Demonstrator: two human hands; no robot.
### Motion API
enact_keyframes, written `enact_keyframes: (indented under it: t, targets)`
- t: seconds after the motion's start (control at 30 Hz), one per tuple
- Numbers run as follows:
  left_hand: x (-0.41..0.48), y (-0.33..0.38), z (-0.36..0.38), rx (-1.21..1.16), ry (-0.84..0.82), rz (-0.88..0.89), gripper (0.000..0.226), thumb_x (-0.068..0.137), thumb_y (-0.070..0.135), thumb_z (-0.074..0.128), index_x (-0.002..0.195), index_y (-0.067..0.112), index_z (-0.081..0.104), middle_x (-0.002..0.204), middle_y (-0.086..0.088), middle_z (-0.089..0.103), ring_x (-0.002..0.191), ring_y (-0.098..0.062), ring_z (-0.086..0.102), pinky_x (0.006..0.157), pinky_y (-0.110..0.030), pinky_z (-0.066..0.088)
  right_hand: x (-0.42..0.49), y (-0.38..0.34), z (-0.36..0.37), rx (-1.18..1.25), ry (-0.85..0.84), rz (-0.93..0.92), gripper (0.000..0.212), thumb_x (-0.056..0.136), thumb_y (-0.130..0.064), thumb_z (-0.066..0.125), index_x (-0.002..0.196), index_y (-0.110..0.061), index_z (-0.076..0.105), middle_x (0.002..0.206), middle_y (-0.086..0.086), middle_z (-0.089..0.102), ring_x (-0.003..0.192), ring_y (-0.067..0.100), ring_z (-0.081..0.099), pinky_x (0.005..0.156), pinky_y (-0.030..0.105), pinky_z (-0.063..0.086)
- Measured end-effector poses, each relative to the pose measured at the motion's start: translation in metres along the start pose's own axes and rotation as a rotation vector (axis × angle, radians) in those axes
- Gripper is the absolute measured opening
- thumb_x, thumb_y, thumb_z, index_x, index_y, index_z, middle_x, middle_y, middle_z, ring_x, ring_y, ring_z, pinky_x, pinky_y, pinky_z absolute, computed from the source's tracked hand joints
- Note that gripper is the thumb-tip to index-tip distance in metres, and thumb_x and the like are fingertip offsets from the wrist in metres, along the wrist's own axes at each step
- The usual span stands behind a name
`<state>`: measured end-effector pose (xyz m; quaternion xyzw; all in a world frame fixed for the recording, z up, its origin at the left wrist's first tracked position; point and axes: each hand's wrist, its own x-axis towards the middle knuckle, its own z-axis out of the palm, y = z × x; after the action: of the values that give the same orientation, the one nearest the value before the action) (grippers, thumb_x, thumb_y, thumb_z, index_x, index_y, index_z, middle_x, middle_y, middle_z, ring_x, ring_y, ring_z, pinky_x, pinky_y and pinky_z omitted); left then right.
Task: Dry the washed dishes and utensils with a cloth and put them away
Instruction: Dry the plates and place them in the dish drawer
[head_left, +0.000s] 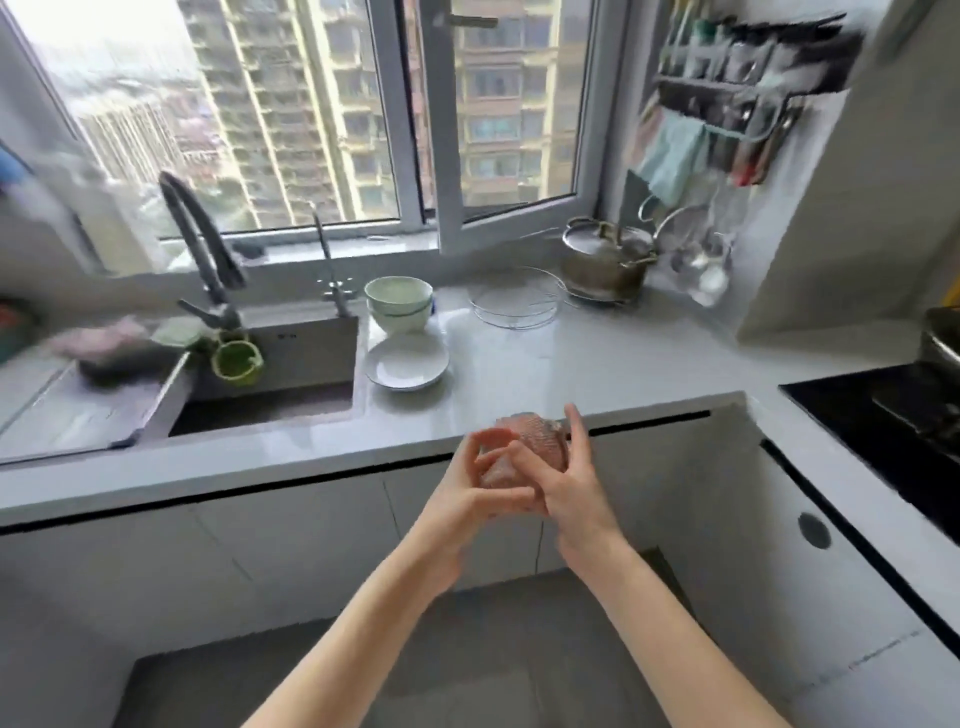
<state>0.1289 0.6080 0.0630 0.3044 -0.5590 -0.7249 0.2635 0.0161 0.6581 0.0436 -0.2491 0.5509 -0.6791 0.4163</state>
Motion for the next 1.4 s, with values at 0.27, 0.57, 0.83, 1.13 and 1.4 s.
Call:
enact_keyframes:
  t: [0.27,0.57,0.83,1.13,1.4]
  targets:
    - [0.116,0.003,-0.128,0.009,0.337,-0.119,0.022,0.082,0.015,0.067,0.102,0.008,0.061,0.100,-0.012,0.070,0.090,-0.025,0.069,0.086,-0.040,0.054,0.167,0.028,0.052,-0.127,-0.131,0.031,0.054,0.088,-0.007,0.062,0.128,-0.036,0.040,0.123,0.006,0.056,0.101,0.029,0.062,0.062,0.036,0.057]
    - [0.308,-0.048,-0.220,-0.075,0.713,-0.469,0.025,0.092,0.018,0.057,0.105,-0.002,0.050,0.095,-0.018,0.058,0.083,-0.031,0.064,0.063,-0.030,0.056,0.354,0.024,0.034,-0.270,-0.019,0.133,0.052,0.087,-0.001,0.062,0.131,-0.024,0.046,0.121,0.005,0.056,0.106,0.027,0.059,0.055,0.034,0.056]
    - [0.371,-0.076,-0.256,0.017,0.819,-0.584,0.018,0.075,-0.002,0.057,0.091,0.007,0.060,0.094,-0.014,0.067,0.086,-0.036,0.066,0.071,-0.050,0.058,0.427,0.041,0.039,-0.324,-0.008,0.189,0.056,0.077,-0.008,0.071,0.123,-0.031,0.048,0.122,0.007,0.057,0.109,0.033,0.059,0.085,0.052,0.053]
    - [0.340,-0.035,-0.315,-0.140,0.716,-0.675,0.022,0.081,-0.020,0.044,0.095,-0.005,0.051,0.092,-0.018,0.060,0.080,-0.036,0.061,0.043,-0.036,0.056,0.444,0.047,0.080,-0.325,-0.030,0.192,0.052,0.085,0.003,0.064,0.124,-0.026,0.047,0.125,0.006,0.056,0.112,0.029,0.058,0.094,0.054,0.049]
    - [0.306,0.004,-0.401,-0.297,0.671,-0.821,0.013,0.086,-0.021,0.040,0.092,-0.014,0.050,0.085,-0.021,0.056,0.073,-0.036,0.056,0.039,-0.035,0.054,0.439,0.050,0.157,-0.321,-0.040,0.159,0.052,0.084,0.005,0.063,0.120,-0.030,0.049,0.123,0.003,0.058,0.106,0.023,0.060,0.095,0.054,0.048]
